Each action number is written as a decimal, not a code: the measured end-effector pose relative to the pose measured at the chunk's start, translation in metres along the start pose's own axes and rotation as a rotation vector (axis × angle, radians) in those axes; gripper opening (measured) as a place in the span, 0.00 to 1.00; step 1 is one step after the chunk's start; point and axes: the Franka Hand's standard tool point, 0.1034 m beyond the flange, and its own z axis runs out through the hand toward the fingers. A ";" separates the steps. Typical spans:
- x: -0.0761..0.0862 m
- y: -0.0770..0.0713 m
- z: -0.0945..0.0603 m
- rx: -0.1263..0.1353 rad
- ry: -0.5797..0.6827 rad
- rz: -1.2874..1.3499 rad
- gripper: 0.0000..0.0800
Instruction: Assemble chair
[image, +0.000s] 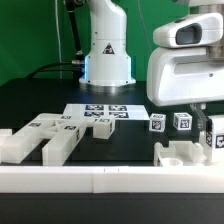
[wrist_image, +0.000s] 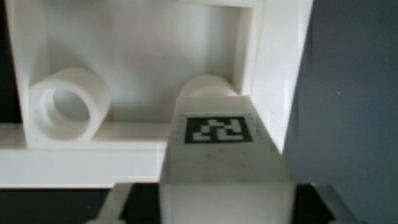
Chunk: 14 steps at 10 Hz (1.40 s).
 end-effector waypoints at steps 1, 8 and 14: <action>0.000 0.001 0.000 0.004 0.002 0.079 0.36; -0.002 0.003 0.001 0.021 0.016 0.848 0.36; -0.003 0.002 0.002 0.026 0.009 1.172 0.36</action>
Offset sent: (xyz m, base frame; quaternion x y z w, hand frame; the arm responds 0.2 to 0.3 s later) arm -0.0084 0.0019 -0.0032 0.0239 0.0050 0.2925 0.9559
